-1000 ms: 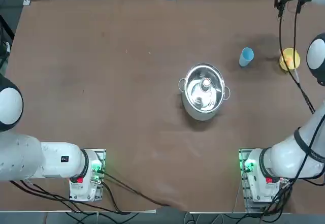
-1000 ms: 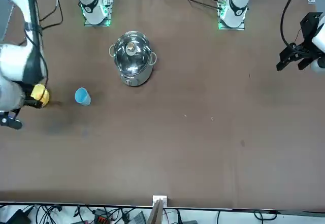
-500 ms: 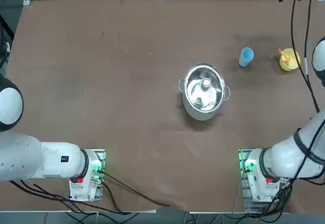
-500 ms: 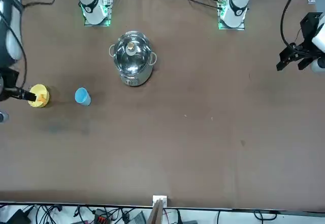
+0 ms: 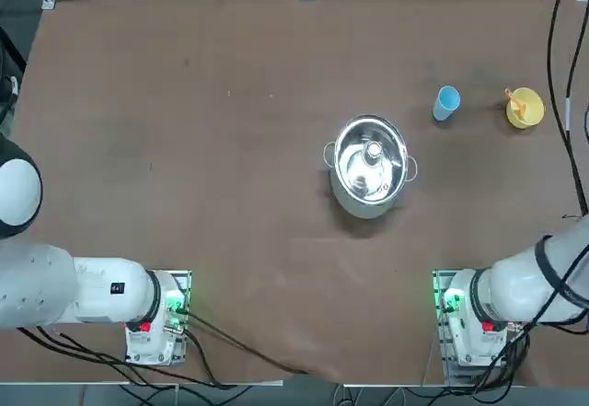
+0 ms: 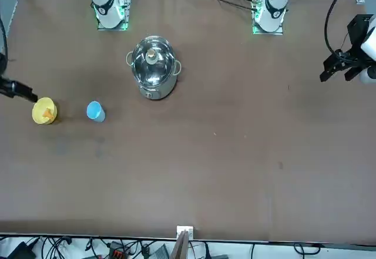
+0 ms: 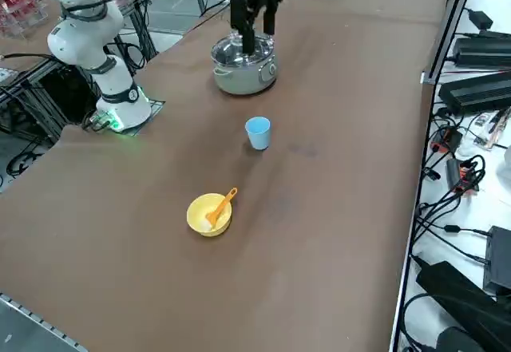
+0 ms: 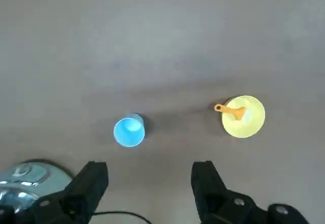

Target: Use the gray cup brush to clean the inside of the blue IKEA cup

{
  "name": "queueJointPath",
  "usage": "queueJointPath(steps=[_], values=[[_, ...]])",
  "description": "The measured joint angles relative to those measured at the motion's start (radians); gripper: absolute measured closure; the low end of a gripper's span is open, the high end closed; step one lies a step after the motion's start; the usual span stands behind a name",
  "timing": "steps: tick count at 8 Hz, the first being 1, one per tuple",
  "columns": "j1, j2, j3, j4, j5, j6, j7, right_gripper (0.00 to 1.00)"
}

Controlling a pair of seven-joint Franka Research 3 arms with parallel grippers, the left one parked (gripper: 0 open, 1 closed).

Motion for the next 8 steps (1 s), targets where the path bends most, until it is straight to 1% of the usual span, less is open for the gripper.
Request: queueJointPath(steps=[2, 4, 5, 7, 8], values=[[0.039, -0.007, 0.002, 0.023, 0.001, -0.034, 0.006, 0.00], [0.040, -0.048, 0.003, 0.005, 0.021, -0.040, -0.005, 0.00], [0.038, -0.085, 0.003, -0.030, 0.031, -0.041, -0.026, 0.00], [0.036, -0.178, 0.002, -0.146, 0.034, -0.017, -0.065, 0.00], [0.037, -0.212, 0.002, -0.193, 0.034, -0.010, -0.071, 0.00]])
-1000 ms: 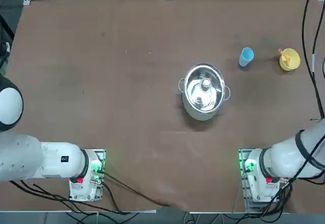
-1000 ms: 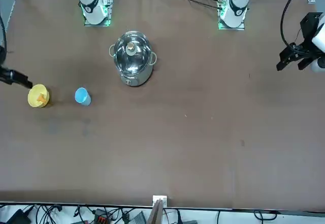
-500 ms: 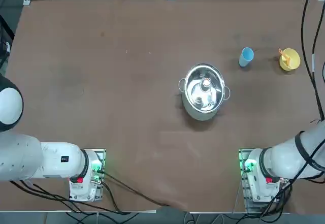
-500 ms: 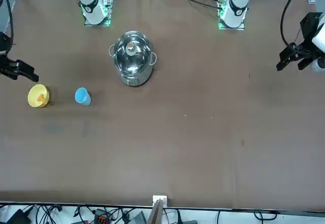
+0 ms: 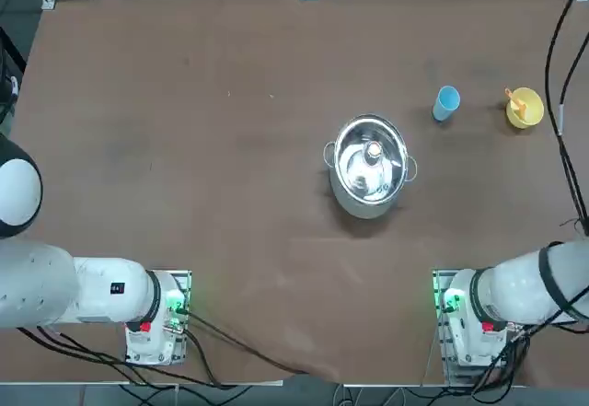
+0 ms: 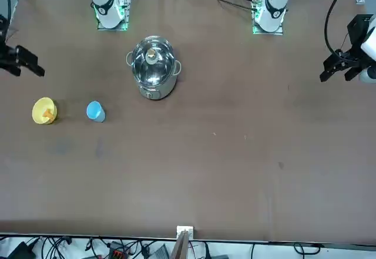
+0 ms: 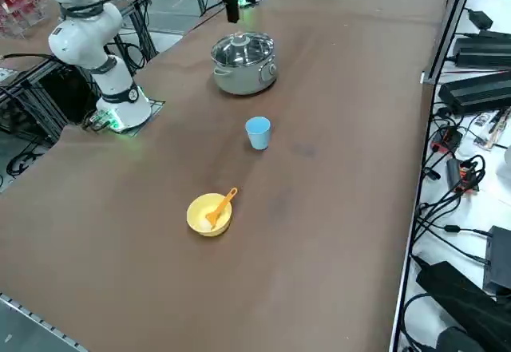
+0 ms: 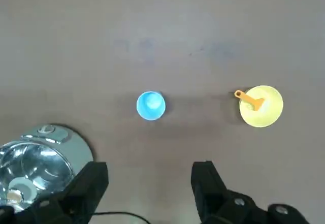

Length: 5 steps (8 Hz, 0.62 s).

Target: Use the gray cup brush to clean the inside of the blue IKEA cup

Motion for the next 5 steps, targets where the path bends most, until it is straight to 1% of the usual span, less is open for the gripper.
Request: queueJointPath(steps=[1, 5], values=[[0.001, -0.015, 0.000, -0.020, 0.000, 0.001, -0.001, 0.00], [0.003, -0.007, 0.003, -0.022, 0.001, 0.009, -0.001, 0.00]])
